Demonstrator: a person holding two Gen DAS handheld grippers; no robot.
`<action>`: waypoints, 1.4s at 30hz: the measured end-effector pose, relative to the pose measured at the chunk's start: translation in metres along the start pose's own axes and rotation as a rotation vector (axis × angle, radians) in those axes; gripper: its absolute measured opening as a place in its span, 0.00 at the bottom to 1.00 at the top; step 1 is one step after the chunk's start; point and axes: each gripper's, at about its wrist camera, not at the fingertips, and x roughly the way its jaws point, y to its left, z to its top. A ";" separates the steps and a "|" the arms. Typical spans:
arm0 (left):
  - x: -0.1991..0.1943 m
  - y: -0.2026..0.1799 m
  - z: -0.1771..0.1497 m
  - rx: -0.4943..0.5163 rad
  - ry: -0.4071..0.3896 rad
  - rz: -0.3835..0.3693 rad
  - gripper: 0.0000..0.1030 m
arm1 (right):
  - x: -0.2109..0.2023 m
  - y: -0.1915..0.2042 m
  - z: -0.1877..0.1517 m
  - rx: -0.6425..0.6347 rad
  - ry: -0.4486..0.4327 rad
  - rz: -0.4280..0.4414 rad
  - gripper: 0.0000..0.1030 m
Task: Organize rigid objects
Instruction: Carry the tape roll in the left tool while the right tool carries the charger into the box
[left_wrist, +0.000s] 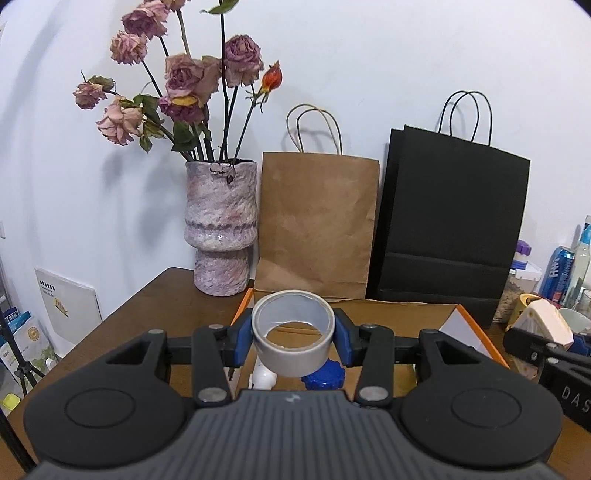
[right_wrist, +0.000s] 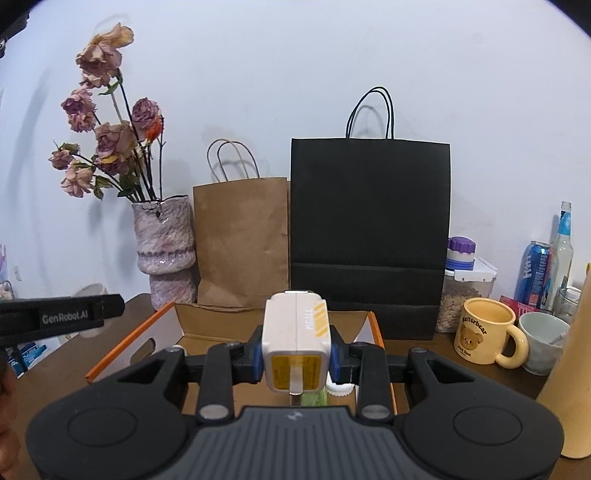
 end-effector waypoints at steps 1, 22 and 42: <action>0.004 -0.001 0.001 0.002 0.003 0.000 0.44 | 0.003 0.000 0.001 0.000 0.001 0.000 0.30; 0.077 -0.009 0.008 0.051 0.052 0.027 0.44 | 0.081 -0.011 0.011 -0.004 0.071 0.010 0.30; 0.109 -0.014 -0.007 0.112 0.095 0.043 0.44 | 0.120 -0.015 -0.008 -0.022 0.146 -0.005 0.30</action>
